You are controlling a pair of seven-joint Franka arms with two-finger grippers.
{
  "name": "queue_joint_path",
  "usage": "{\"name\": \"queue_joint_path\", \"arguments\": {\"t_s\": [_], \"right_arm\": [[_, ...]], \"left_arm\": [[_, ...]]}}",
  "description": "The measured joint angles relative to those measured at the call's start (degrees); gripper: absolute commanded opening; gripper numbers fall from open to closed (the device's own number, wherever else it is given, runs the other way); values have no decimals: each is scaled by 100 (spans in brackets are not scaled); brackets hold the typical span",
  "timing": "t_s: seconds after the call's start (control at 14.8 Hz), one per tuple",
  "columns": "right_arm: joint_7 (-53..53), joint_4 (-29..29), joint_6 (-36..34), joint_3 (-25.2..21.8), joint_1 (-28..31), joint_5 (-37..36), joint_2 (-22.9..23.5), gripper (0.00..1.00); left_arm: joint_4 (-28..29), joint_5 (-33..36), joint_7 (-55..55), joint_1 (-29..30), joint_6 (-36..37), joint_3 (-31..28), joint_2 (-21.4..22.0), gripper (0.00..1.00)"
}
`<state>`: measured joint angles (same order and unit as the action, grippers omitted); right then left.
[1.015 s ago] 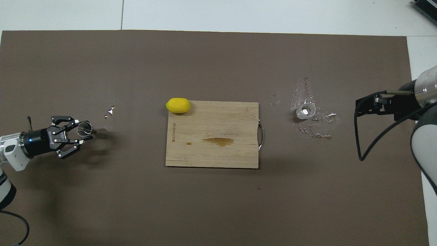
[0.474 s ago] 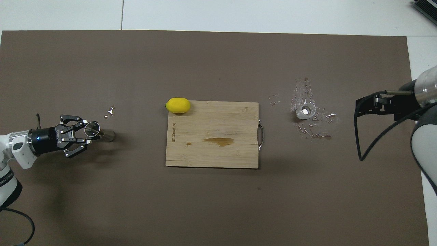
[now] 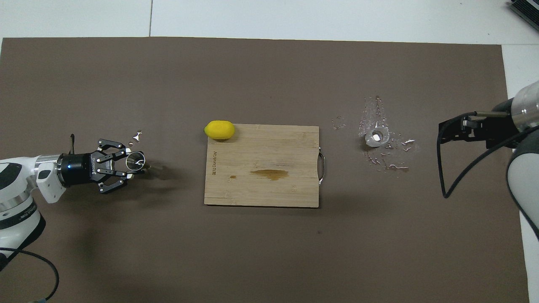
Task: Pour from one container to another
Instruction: 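Carry the metal cup with the left gripper onto the cutting board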
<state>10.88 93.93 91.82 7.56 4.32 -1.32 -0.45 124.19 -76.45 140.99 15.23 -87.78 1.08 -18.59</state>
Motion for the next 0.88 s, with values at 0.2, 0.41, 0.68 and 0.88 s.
{"name": "queue_joint_path", "arguments": {"t_s": [0.2,0.41,0.68,0.88], "right_arm": [[0,0,0,0,0,0,0,100],[0,0,0,0,0,0,0,100],[0,0,0,0,0,0,0,100],[0,0,0,0,0,0,0,100]], "left_arm": [[8,-339,-11,-495,-7,4,-1,40],[35,-686,-141,-907,-16,2,-2,41],[70,-1260,-168,-1556,-177,4,-5,41],[125,-1921,-169,-2223,-706,10,-5,41]]}}
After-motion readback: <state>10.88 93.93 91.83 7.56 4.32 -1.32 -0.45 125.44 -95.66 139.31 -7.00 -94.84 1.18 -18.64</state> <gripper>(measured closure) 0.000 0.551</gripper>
